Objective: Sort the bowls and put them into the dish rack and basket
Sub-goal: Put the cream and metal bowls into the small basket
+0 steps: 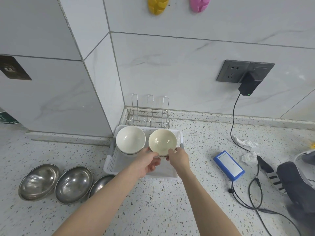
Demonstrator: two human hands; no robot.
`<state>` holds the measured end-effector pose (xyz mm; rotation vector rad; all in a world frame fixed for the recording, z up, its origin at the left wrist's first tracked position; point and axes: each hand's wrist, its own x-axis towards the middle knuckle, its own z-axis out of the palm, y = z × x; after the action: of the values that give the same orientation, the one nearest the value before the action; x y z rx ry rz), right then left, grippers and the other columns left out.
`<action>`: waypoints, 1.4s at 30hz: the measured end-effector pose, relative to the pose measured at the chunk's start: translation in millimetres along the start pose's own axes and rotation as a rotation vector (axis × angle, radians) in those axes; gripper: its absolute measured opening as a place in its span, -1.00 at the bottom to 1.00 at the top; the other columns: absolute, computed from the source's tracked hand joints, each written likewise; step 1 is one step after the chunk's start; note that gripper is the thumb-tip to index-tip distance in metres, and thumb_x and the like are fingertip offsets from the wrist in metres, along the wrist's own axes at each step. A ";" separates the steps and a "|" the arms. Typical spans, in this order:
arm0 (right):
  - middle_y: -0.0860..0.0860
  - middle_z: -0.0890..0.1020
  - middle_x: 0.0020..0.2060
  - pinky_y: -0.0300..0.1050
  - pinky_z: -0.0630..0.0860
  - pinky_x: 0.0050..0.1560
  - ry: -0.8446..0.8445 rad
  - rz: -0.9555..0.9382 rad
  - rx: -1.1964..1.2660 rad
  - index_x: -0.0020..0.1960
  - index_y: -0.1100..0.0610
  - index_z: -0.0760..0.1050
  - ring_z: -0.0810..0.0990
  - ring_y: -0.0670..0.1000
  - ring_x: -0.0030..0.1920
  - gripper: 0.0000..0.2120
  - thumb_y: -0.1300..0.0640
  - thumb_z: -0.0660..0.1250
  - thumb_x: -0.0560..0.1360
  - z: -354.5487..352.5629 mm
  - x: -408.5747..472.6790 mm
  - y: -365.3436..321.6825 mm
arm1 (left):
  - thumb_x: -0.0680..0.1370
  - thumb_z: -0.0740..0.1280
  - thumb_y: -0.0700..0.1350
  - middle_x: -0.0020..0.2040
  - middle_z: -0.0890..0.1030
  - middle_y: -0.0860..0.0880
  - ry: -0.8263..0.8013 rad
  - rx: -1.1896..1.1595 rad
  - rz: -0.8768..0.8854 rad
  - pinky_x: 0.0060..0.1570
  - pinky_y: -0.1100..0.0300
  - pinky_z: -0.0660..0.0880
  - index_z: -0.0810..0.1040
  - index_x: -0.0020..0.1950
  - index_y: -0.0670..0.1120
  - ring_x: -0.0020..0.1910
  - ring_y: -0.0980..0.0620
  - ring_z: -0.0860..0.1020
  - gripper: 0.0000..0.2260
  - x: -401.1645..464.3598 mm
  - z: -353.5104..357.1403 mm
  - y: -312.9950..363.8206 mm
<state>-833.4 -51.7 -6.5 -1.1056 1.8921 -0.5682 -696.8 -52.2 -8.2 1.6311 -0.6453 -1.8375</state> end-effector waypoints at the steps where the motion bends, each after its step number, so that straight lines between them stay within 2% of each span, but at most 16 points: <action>1: 0.12 0.69 -0.15 -0.11 0.47 -0.24 -0.010 0.004 0.015 0.01 0.25 0.50 0.52 0.03 -0.29 -0.77 0.12 0.15 0.55 -1.2 -1.0 -0.7 | 0.57 0.35 -0.20 0.00 0.62 -0.17 -0.043 -0.035 -0.006 -0.53 0.30 0.31 0.49 0.23 -0.01 -0.36 0.07 0.57 -0.75 -3.7 -2.3 0.1; 4: 0.12 0.70 -0.17 -0.15 0.42 -0.35 -0.035 0.023 0.102 0.04 0.26 0.50 0.48 -0.02 -0.38 -0.76 0.13 0.15 0.54 -5.0 -8.9 -0.7 | 0.57 0.35 -0.20 0.02 0.62 -0.18 -0.099 -0.106 -0.036 -0.53 0.30 0.32 0.50 0.19 -0.10 -0.40 0.09 0.52 -0.80 -14.2 -11.7 0.2; 6: 0.10 0.69 -0.15 -0.17 0.38 -0.35 -0.008 0.028 0.192 0.23 0.26 0.45 0.46 -0.03 -0.40 -0.68 0.14 0.16 0.55 -6.3 -19.8 1.7 | 0.59 0.30 -0.21 0.05 0.66 -0.22 -0.083 -0.173 -0.065 -0.60 0.32 0.30 0.45 0.15 -0.15 -0.45 0.10 0.45 -0.85 -21.8 -22.8 -0.9; 8: 0.07 0.69 -0.14 -0.16 0.39 -0.31 0.042 0.007 0.289 0.44 0.18 0.32 0.46 -0.04 -0.38 -0.56 0.14 0.17 0.58 -5.6 -34.4 4.6 | 0.60 0.28 -0.22 0.09 0.68 -0.23 -0.086 -0.239 -0.067 -0.63 0.33 0.29 0.42 0.16 -0.14 -0.47 0.11 0.42 -0.85 -33.3 -36.7 -3.8; 9: 0.06 0.68 -0.14 -0.16 0.38 -0.31 0.060 0.001 0.367 0.46 0.14 0.30 0.44 -0.05 -0.39 -0.55 0.13 0.18 0.58 -3.7 -43.4 4.8 | 0.61 0.28 -0.22 0.09 0.68 -0.23 -0.084 -0.269 -0.056 -0.63 0.33 0.30 0.42 0.18 -0.13 -0.47 0.12 0.43 -0.84 -40.9 -45.3 -6.4; 12: 0.04 0.69 -0.19 -0.22 0.35 -0.40 0.089 0.020 0.634 0.33 0.02 0.38 0.37 -0.07 -0.47 -0.67 0.14 0.22 0.58 7.1 -74.0 -0.3 | 0.60 0.30 -0.20 0.05 0.69 -0.18 -0.071 -0.360 0.007 -0.60 0.33 0.33 0.45 0.24 -0.13 -0.46 0.12 0.46 -0.78 -68.1 -76.2 -17.1; 14: 0.02 0.70 -0.21 -0.26 0.32 -0.47 0.065 0.022 0.694 0.24 -0.01 0.41 0.34 -0.10 -0.51 -0.75 0.15 0.22 0.58 20.8 -94.5 -4.9 | 0.59 0.31 -0.20 0.00 0.68 -0.17 -0.053 -0.433 0.050 -0.60 0.33 0.33 0.47 0.23 -0.16 -0.47 0.12 0.46 -0.78 -86.7 -100.0 -25.0; 17: 0.01 0.70 -0.21 -0.30 0.32 -0.52 -0.009 0.011 0.681 0.21 -0.01 0.44 0.34 -0.15 -0.55 -0.79 0.15 0.21 0.59 50.0 -122.6 -8.8 | 0.58 0.30 -0.21 -0.16 0.69 -0.12 0.011 -0.516 0.102 -0.62 0.34 0.31 0.52 0.13 -0.20 -0.51 0.13 0.44 -0.86 -111.8 -139.7 -38.1; 19: 0.03 0.70 -0.16 -0.28 0.35 -0.47 -0.036 0.026 0.651 0.23 -0.02 0.43 0.37 -0.13 -0.52 -0.77 0.15 0.21 0.59 69.3 -138.8 -8.8 | 0.59 0.29 -0.22 -0.25 0.67 -0.10 0.079 -0.536 0.131 -0.64 0.34 0.29 0.51 0.06 -0.20 -0.54 0.14 0.42 -0.91 -124.0 -167.0 -50.4; 22: 0.00 0.66 -0.07 -0.15 0.39 -0.26 -0.001 0.073 0.606 0.34 -0.07 0.32 0.42 -0.02 -0.33 -0.63 0.16 0.21 0.57 94.2 -159.6 -1.1 | 0.61 0.26 -0.19 -0.24 0.60 -0.10 0.193 -0.534 0.123 -0.65 0.35 0.28 0.50 0.05 -0.19 -0.54 0.15 0.40 -0.91 -137.0 -205.7 -76.8; 26: -0.02 0.60 -0.06 0.00 0.38 -0.02 0.046 0.151 0.549 0.48 0.01 0.20 0.44 0.04 -0.11 -0.52 0.15 0.20 0.58 121.0 -179.8 16.7 | 0.62 0.26 -0.16 -0.21 0.56 -0.10 0.268 -0.541 0.045 -0.67 0.35 0.27 0.48 0.11 -0.20 -0.50 0.14 0.36 -0.87 -143.7 -245.7 -105.7; 31: 0.03 0.61 -0.03 -0.14 0.34 -0.33 -0.066 0.271 0.453 0.46 0.06 0.22 0.42 0.00 -0.28 -0.53 0.02 0.23 0.59 148.5 -193.1 22.1 | 0.62 0.26 -0.19 0.06 0.60 -0.18 0.324 -0.427 0.009 -0.66 0.36 0.27 0.43 0.18 -0.12 -0.41 0.11 0.33 -0.85 -137.3 -271.3 -110.5; 37: 0.05 0.68 -0.13 -0.19 0.35 -0.43 -0.062 0.270 0.396 0.45 0.02 0.22 0.45 0.00 -0.38 -0.52 0.02 0.26 0.58 173.5 -206.7 20.1 | 0.59 0.29 -0.21 0.00 0.61 -0.13 0.260 -0.219 -0.097 -0.56 0.34 0.29 0.53 0.09 -0.19 -0.36 0.09 0.43 -0.89 -128.9 -279.0 -105.2; 39: 0.06 0.68 -0.12 -0.21 0.35 -0.44 -0.068 0.263 0.392 0.46 0.01 0.21 0.47 -0.01 -0.36 -0.52 0.04 0.25 0.59 177.4 -210.0 18.9 | 0.60 0.29 -0.17 -0.03 0.61 -0.14 0.230 -0.180 -0.117 -0.49 0.31 0.28 0.54 0.04 -0.19 -0.35 0.08 0.45 -0.89 -125.0 -279.4 -103.8; 42: 0.07 0.68 -0.11 -0.22 0.36 -0.44 -0.052 0.238 0.373 0.47 0.01 0.20 0.48 -0.01 -0.36 -0.52 0.08 0.24 0.60 177.3 -210.6 18.2 | 0.62 0.27 -0.11 -0.03 0.62 -0.16 0.206 -0.135 -0.127 -0.50 0.31 0.29 0.52 -0.04 -0.15 -0.35 0.08 0.47 -0.88 -118.1 -278.4 -102.6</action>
<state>-640.2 144.6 -21.4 -0.6391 1.7508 -0.7121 -423.8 111.6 -32.9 1.7745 -0.3286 -1.7289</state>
